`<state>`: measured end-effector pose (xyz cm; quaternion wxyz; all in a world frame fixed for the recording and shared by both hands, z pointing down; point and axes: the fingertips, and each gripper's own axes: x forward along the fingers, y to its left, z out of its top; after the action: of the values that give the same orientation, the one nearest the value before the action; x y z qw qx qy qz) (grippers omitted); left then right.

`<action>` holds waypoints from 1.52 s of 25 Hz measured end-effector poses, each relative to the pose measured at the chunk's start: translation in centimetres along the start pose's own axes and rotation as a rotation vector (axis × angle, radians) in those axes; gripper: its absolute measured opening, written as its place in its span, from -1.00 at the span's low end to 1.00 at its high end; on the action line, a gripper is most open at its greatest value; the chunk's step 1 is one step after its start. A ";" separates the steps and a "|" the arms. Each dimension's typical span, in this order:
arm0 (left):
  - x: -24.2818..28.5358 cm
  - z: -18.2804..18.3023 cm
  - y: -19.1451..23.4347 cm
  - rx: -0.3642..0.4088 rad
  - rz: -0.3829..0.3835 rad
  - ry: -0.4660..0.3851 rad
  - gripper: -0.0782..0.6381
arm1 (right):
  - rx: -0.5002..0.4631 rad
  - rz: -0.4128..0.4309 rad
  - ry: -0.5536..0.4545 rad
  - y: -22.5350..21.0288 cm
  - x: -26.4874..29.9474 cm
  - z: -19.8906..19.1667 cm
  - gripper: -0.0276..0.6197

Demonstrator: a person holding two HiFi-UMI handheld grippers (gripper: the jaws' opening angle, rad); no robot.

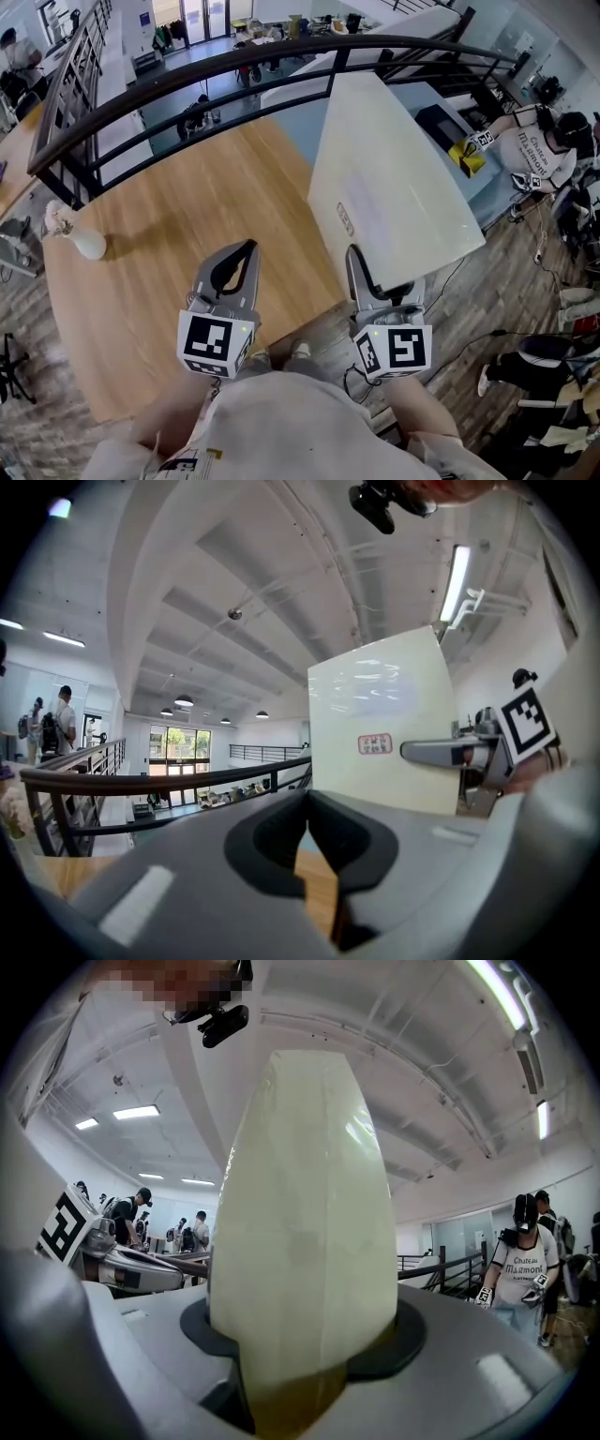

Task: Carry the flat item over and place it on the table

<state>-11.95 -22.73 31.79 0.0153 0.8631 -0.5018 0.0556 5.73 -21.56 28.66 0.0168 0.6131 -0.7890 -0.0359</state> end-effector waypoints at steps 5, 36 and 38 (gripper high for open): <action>2.7 -0.4 -1.5 -0.013 0.004 -0.009 -0.77 | 0.039 0.006 0.018 -2.0 1.3 -2.0 -0.07; 20.6 -21.4 0.3 -0.100 0.046 0.236 -0.77 | 0.023 -0.025 0.145 -8.9 14.7 -26.7 -0.07; 21.1 -22.6 0.3 -0.104 0.050 0.246 -0.77 | 0.028 -0.021 0.144 -9.1 15.0 -27.7 -0.07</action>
<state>-3.68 -39.27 56.62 0.1199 0.8349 -0.5199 0.1352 12.74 -39.35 55.34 0.0646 0.6225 -0.7797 0.0190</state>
